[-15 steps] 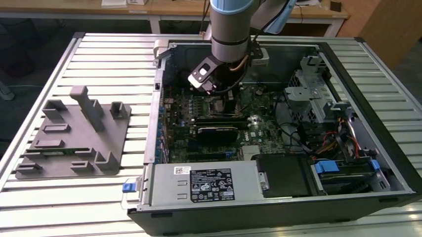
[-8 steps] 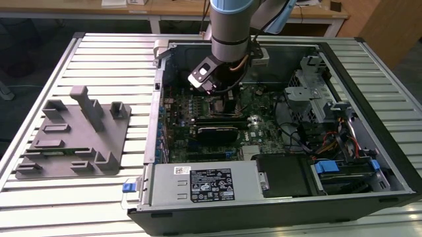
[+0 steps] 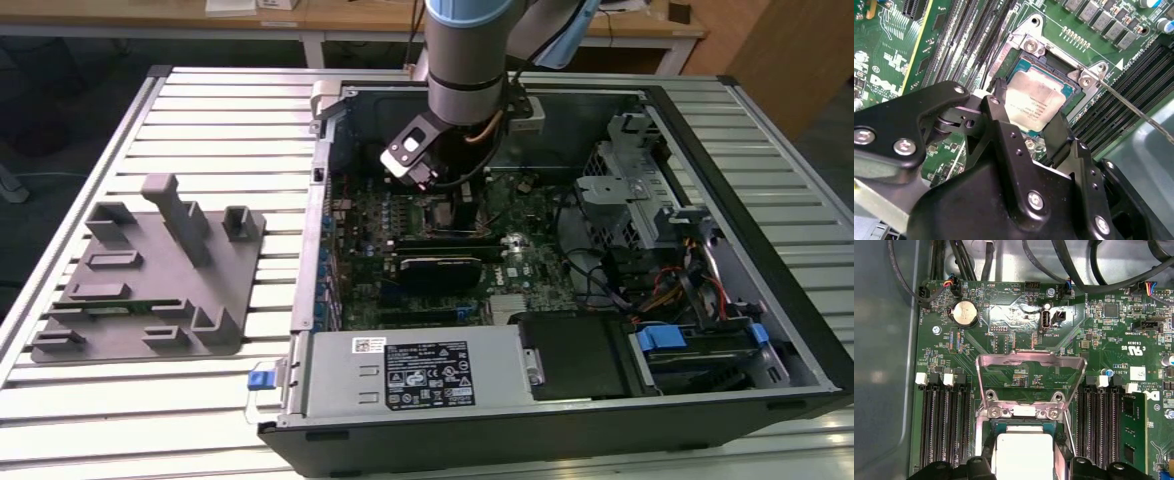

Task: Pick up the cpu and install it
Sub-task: 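Place the cpu into insertion slot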

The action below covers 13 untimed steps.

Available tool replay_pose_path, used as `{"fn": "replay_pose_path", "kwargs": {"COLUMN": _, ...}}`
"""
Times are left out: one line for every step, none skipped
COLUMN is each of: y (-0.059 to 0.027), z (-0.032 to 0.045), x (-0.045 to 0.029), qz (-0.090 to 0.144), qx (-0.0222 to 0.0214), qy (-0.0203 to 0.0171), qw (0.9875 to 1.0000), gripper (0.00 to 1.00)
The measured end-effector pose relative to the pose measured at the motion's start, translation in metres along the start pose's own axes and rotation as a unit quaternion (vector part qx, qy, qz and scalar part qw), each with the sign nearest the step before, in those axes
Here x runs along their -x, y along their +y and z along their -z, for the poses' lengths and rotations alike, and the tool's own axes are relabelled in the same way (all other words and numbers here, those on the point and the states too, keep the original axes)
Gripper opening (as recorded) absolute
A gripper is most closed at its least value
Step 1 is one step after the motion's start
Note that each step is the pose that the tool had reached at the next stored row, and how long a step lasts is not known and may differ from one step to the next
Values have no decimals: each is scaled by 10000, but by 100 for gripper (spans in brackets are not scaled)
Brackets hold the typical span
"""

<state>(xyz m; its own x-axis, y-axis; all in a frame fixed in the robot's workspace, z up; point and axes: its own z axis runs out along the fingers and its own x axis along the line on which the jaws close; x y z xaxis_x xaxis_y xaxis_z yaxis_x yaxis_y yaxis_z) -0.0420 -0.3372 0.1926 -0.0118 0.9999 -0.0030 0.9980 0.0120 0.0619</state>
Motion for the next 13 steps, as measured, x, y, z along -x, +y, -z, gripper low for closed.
{"fn": "replay_pose_path", "kwargs": {"y": 0, "z": 1, "x": 0, "qz": 0, "qx": 0, "qy": 0, "qw": 10000, "gripper": 54}}
{"fn": "replay_pose_path", "kwargs": {"y": 0, "z": 1, "x": 0, "qz": 0, "qx": 0, "qy": 0, "qw": 10000, "gripper": 54}}
{"fn": "replay_pose_path", "kwargs": {"y": 0, "z": 2, "x": 0, "qz": 0, "qx": 0, "qy": 3, "qw": 10000, "gripper": 54}}
{"fn": "replay_pose_path", "kwargs": {"y": 0, "z": 2, "x": 1, "qz": -1, "qx": 0, "qy": 14, "qw": 10000, "gripper": 54}}
{"fn": "replay_pose_path", "kwargs": {"y": 0, "z": 2, "x": 0, "qz": -1, "qx": 0, "qy": 21, "qw": 10000, "gripper": 54}}
{"fn": "replay_pose_path", "kwargs": {"y": 0, "z": 2, "x": 0, "qz": -2, "qx": 0, "qy": 23, "qw": 10000, "gripper": 54}}
{"fn": "replay_pose_path", "kwargs": {"y": 0, "z": 1, "x": 0, "qz": -2, "qx": 0, "qy": 24, "qw": 10000, "gripper": 54}}
{"fn": "replay_pose_path", "kwargs": {"y": 0, "z": 0, "x": 0, "qz": -2, "qx": 0, "qy": 23, "qw": 10000, "gripper": 54}}
{"fn": "replay_pose_path", "kwargs": {"y": 0, "z": -1, "x": 0, "qz": -2, "qx": 0, "qy": 23, "qw": 10000, "gripper": 54}}
{"fn": "replay_pose_path", "kwargs": {"y": 0, "z": -1, "x": 0, "qz": -1, "qx": 0, "qy": 23, "qw": 10000, "gripper": 54}}
{"fn": "replay_pose_path", "kwargs": {"y": 0, "z": -1, "x": 0, "qz": -1, "qx": -1, "qy": 22, "qw": 10000, "gripper": 54}}
{"fn": "replay_pose_path", "kwargs": {"y": 0, "z": -1, "x": 0, "qz": -2, "qx": 0, "qy": 22, "qw": 10000, "gripper": 54}}
{"fn": "replay_pose_path", "kwargs": {"y": 0, "z": -2, "x": 0, "qz": -1, "qx": 0, "qy": 23, "qw": 10000, "gripper": 54}}
